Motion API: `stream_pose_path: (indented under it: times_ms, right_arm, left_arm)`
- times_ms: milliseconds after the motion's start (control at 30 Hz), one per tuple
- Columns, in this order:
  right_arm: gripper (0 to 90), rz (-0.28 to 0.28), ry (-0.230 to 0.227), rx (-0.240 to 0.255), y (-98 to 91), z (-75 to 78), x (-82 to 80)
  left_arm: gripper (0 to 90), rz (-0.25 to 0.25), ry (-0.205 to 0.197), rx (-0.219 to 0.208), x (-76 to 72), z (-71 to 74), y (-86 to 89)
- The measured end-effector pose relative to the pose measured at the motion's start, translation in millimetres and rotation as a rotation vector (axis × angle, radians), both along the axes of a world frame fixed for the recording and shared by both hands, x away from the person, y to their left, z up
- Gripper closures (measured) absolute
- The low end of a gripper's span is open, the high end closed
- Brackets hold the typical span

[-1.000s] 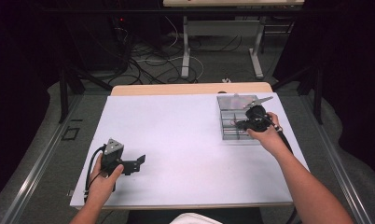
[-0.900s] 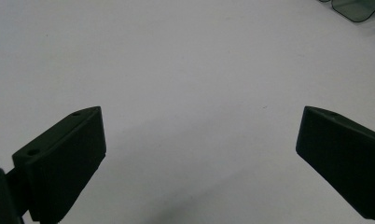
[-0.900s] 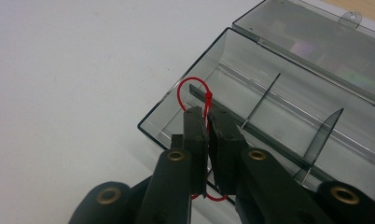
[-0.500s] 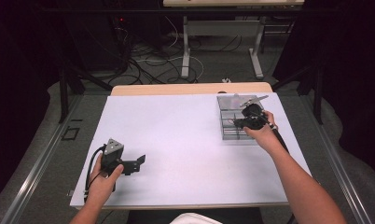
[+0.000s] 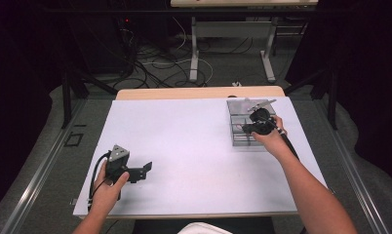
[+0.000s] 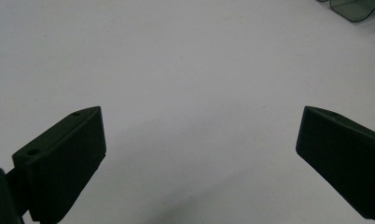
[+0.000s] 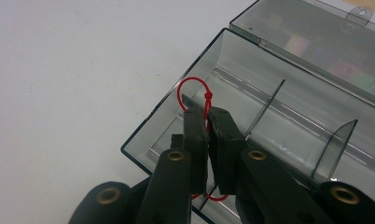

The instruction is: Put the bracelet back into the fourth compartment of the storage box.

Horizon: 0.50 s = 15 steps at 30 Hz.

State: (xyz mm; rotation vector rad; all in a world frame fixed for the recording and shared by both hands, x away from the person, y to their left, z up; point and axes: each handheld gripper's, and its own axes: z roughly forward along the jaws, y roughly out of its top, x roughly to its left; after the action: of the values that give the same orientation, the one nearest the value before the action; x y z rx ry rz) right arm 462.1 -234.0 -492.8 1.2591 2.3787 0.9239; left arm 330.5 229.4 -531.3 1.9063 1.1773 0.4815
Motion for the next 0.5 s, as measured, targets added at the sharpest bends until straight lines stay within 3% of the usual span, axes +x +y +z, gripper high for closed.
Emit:
stream_pose_path:
  times_ms: [500]
  right_arm:
    - [86.4,0.008,0.048,-0.021,7.3,-11.0,6.8]
  left_arm:
    - [1.6,-0.006,0.004,0.01,0.0,0.6,0.5]
